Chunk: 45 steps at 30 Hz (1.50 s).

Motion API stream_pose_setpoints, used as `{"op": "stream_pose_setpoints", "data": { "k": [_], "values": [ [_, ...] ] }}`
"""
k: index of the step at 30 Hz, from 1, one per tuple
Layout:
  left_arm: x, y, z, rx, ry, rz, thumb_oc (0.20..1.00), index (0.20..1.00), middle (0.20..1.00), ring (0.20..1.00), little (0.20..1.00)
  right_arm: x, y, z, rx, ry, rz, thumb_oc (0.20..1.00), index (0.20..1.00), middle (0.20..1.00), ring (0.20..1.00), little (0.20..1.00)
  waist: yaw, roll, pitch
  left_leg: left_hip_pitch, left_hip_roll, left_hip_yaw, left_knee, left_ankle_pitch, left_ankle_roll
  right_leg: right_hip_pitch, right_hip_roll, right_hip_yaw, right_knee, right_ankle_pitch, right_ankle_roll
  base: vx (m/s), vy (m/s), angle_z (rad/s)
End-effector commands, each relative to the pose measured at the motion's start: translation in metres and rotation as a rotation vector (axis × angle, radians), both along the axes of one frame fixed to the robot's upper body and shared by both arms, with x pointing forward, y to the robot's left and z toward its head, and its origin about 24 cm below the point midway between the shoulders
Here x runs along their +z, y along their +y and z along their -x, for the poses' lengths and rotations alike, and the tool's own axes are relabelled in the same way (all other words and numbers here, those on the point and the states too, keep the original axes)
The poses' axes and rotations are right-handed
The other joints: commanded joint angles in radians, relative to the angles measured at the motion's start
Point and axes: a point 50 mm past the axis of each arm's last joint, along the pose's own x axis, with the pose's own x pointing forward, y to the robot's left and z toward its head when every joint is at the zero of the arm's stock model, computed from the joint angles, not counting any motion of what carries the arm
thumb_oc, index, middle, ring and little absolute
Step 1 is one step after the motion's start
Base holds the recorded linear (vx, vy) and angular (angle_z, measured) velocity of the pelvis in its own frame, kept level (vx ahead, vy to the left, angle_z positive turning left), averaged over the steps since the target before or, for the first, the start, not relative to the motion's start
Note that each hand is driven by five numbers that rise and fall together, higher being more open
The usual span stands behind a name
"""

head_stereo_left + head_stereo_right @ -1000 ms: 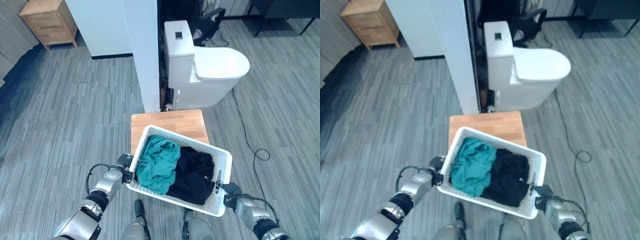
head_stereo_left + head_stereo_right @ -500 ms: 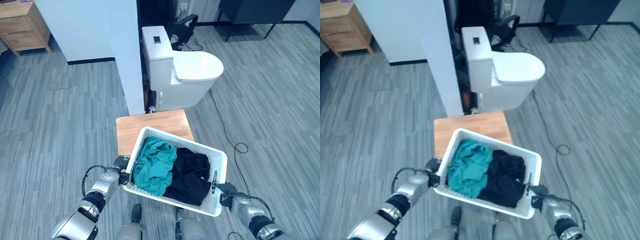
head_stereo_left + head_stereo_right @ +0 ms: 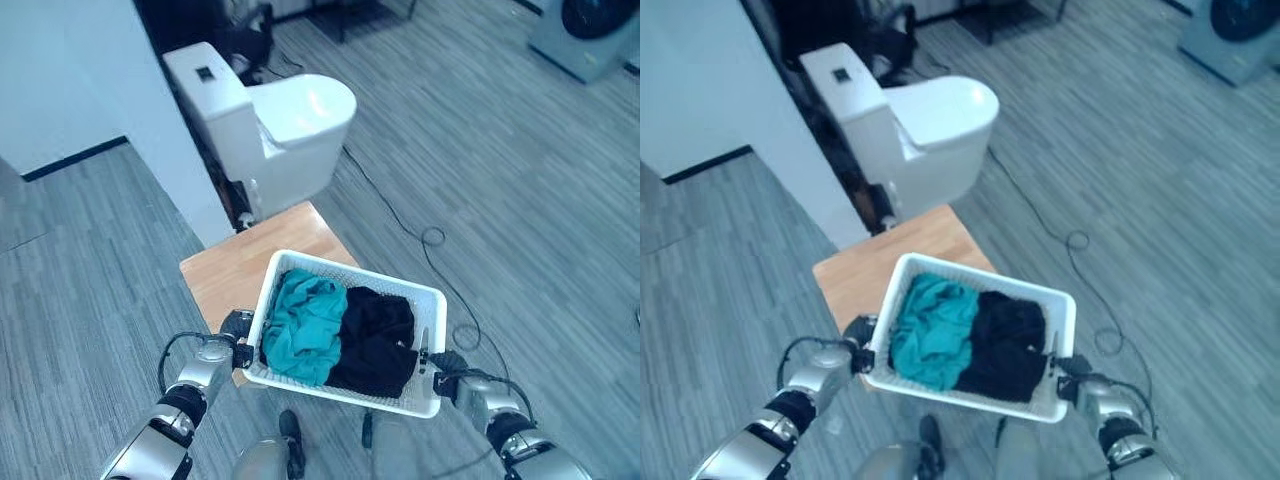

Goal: Grab the laundry basket,head to the washer,open it,put in the laundry and shut it.

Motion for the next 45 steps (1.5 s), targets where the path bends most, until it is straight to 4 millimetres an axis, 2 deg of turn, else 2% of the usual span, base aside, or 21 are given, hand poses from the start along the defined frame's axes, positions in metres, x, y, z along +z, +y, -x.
{"op": "stream_pose_setpoints", "data": {
  "k": [1,3,4,5,6,8,15,16,17,18,19,20,21,22,23,24,26,29,35,39,45],
  "values": [
    [0.016,-0.042,-0.014,-0.103,-0.103,0.135,0.2,0.2,0.2,0.2,0.2,0.039,0.042,-0.051,0.163,-0.215,-0.143,0.2,0.2,0.2,0.2,0.2,0.011,0.069,0.007,0.002,-0.024,-0.018,-0.004,-0.02,-0.008,0.029,0.009,-0.012,0.079,-0.001,0.052,-0.11,0.006,-0.9],
    [0.012,-0.04,-0.011,-0.093,-0.089,0.139,0.2,0.2,0.2,0.2,0.2,0.035,0.043,-0.048,0.167,-0.197,-0.151,0.2,0.2,0.2,0.2,0.2,0.019,0.072,0.0,0.007,-0.013,0.005,-0.017,-0.011,-0.01,0.048,0.006,-0.035,0.089,-0.016,0.049,-0.09,-0.047,-1.53],
    [0.008,-0.036,-0.009,-0.064,-0.067,0.154,0.2,0.2,0.2,0.2,0.2,0.03,0.049,-0.045,0.181,-0.174,-0.159,0.2,0.2,0.2,0.2,0.2,0.055,0.073,-0.024,0.008,0.029,0.083,-0.033,0.001,-0.027,0.129,-0.021,-0.154,0.127,-0.076,0.054,-0.07,-0.072,-1.18],
    [0.008,-0.036,-0.009,-0.064,-0.067,0.154,0.2,0.2,0.2,0.2,0.2,0.03,0.049,-0.045,0.181,-0.174,-0.159,0.2,0.2,0.2,0.2,0.2,0.055,0.073,-0.024,0.008,0.029,0.083,-0.033,0.001,-0.027,0.129,-0.021,-0.154,0.127,-0.076,0.054,-0.11,-0.125,-1.06],
    [0.007,-0.034,-0.009,-0.053,-0.065,0.154,0.2,0.2,0.2,0.2,0.2,0.029,0.052,-0.044,0.192,-0.168,-0.159,0.2,0.2,0.2,0.2,0.2,0.067,0.063,-0.036,0.005,0.046,0.125,-0.03,0.005,-0.03,0.156,-0.02,-0.191,0.129,-0.083,0.056,-0.08,-0.2,-1.2],
    [0.002,-0.031,-0.007,-0.031,-0.04,0.156,0.2,0.2,0.2,0.2,0.2,0.026,0.051,-0.043,0.208,-0.15,-0.13,0.2,0.2,0.2,0.2,0.2,0.061,0.034,-0.054,-0.012,0.084,0.19,0.012,0.01,-0.045,0.18,0.03,-0.166,0.045,-0.099,0.045,-0.05,-0.279,-1.27],
    [-0.022,-0.033,0.012,0.0,0.066,0.172,0.2,0.2,0.2,0.2,0.2,0.017,0.038,-0.03,0.225,-0.106,-0.066,0.2,0.2,0.2,0.2,0.2,0.003,0.028,-0.064,0.006,0.161,0.213,0.072,0.03,-0.087,0.204,0.13,-0.069,-0.056,-0.11,-0.001,0.04,-0.229,-0.69],
    [-0.026,-0.034,0.015,-0.004,0.084,0.168,0.2,0.2,0.2,0.2,0.2,0.021,0.038,-0.031,0.257,-0.125,-0.048,0.2,0.2,0.2,0.2,0.2,-0.015,0.019,-0.063,0.0,0.2,0.217,0.139,0.036,-0.105,0.22,0.162,-0.039,-0.086,-0.109,-0.015,0.05,-0.244,-0.46],
    [-0.025,-0.033,0.015,0.003,0.079,0.171,0.2,0.2,0.2,0.2,0.2,0.023,0.039,-0.032,0.276,-0.137,-0.041,0.2,0.2,0.2,0.2,0.2,-0.018,0.014,-0.06,-0.005,0.21,0.198,0.17,0.046,-0.111,0.227,0.179,-0.019,-0.093,-0.111,-0.022,0.08,-0.289,-0.66],
    [-0.025,-0.033,0.015,0.015,0.075,0.178,0.2,0.2,0.2,0.2,0.2,0.027,0.041,-0.033,0.308,-0.157,-0.029,0.2,0.2,0.2,0.2,0.2,-0.006,0.012,-0.051,-0.025,0.201,0.108,0.219,0.072,-0.117,0.233,0.205,0.022,-0.097,-0.114,-0.036,0.04,-0.12,-0.61],
    [-0.025,-0.033,0.016,0.015,0.076,0.179,0.2,0.2,0.2,0.2,0.2,0.027,0.041,-0.033,0.308,-0.157,-0.028,0.2,0.2,0.2,0.2,0.2,-0.006,0.014,-0.051,-0.027,0.205,0.106,0.225,0.07,-0.12,0.234,0.208,0.022,-0.097,-0.115,-0.037,-0.04,-0.069,-0.89],
    [-0.024,-0.035,0.015,0.033,0.069,0.197,0.2,0.2,0.2,0.2,0.2,0.031,0.042,-0.037,0.319,-0.175,-0.022,0.2,0.2,0.2,0.2,0.2,0.032,0.003,-0.038,-0.093,0.086,-0.118,0.228,0.103,-0.094,0.223,0.217,0.09,-0.106,-0.091,-0.052,-0.07,-0.025,-0.81],
    [-0.024,-0.034,0.015,0.033,0.069,0.197,0.2,0.2,0.2,0.2,0.2,0.031,0.042,-0.037,0.319,-0.175,-0.022,0.2,0.2,0.2,0.2,0.2,0.03,0.001,-0.041,-0.096,0.084,-0.119,0.225,0.107,-0.094,0.221,0.216,0.089,-0.106,-0.09,-0.052,-0.03,-0.042,-1.17],
    [-0.025,-0.037,0.015,0.033,0.075,0.203,0.2,0.2,0.2,0.2,0.2,0.032,0.042,-0.038,0.318,-0.175,-0.024,0.2,0.2,0.2,0.2,0.2,0.041,-0.001,-0.037,-0.114,0.041,-0.198,0.208,0.1,-0.089,0.222,0.223,0.12,-0.105,-0.087,-0.048,0.06,-0.037,-1.24],
    [-0.025,-0.04,0.015,0.023,0.082,0.204,0.2,0.2,0.2,0.2,0.2,0.03,0.041,-0.037,0.308,-0.169,-0.026,0.2,0.2,0.2,0.2,0.2,0.039,-0.001,-0.038,-0.121,0.036,-0.211,0.188,0.097,-0.085,0.226,0.224,0.134,-0.106,-0.085,-0.046,0.13,0.035,-1.31],
    [-0.024,-0.045,0.013,-0.001,0.079,0.194,0.2,0.2,0.2,0.2,0.2,0.029,0.038,-0.037,0.276,-0.169,-0.037,0.2,0.2,0.2,0.2,0.2,0.033,0.005,-0.041,-0.138,-0.003,-0.249,0.117,0.083,-0.082,0.237,0.221,0.162,-0.114,-0.084,-0.037,0.12,0.084,-0.86],
    [-0.025,-0.046,0.015,0.0,0.079,0.196,0.2,0.2,0.2,0.2,0.2,0.031,0.039,-0.037,0.27,-0.181,-0.048,0.2,0.2,0.2,0.2,0.2,0.039,0.019,-0.049,-0.133,-0.035,-0.285,0.063,0.101,-0.082,0.229,0.234,0.186,-0.097,-0.085,-0.03,0.11,0.115,-0.47],
    [-0.027,-0.045,0.018,-0.002,0.079,0.192,0.2,0.2,0.2,0.2,0.2,0.031,0.041,-0.038,0.261,-0.187,-0.057,0.2,0.2,0.2,0.2,0.2,0.02,0.035,-0.061,-0.056,-0.023,-0.222,-0.014,0.089,-0.06,0.213,0.23,0.221,-0.078,-0.084,-0.014,0.05,0.147,-0.85],
    [-0.03,-0.032,0.024,0.012,0.086,0.178,0.2,0.2,0.2,0.2,0.2,0.02,0.04,-0.028,0.269,-0.133,-0.061,0.2,0.2,0.2,0.2,0.2,0.009,0.047,-0.071,0.021,-0.016,-0.174,-0.08,0.08,-0.026,0.151,0.238,0.285,0.045,-0.09,0.017,0.04,0.121,-0.64],
    [-0.031,-0.024,0.025,0.046,0.094,0.176,0.2,0.2,0.2,0.2,0.2,0.014,0.044,-0.023,0.277,-0.109,-0.069,0.2,0.2,0.2,0.2,0.2,0.034,0.045,-0.086,0.047,0.017,-0.114,-0.128,0.086,-0.05,0.138,0.128,0.054,-0.038,-0.039,0.032,-0.02,-0.055,-0.4],
    [-0.041,-0.027,0.033,0.052,0.146,0.182,0.2,0.2,0.2,0.2,0.2,0.005,0.036,-0.012,0.235,-0.07,-0.067,0.2,0.2,0.2,0.2,0.2,0.029,0.029,-0.12,0.059,0.016,-0.14,-0.17,0.129,-0.079,0.202,0.154,0.054,-0.139,-0.035,0.016,0.06,-0.092,-0.08]
  ]
}}
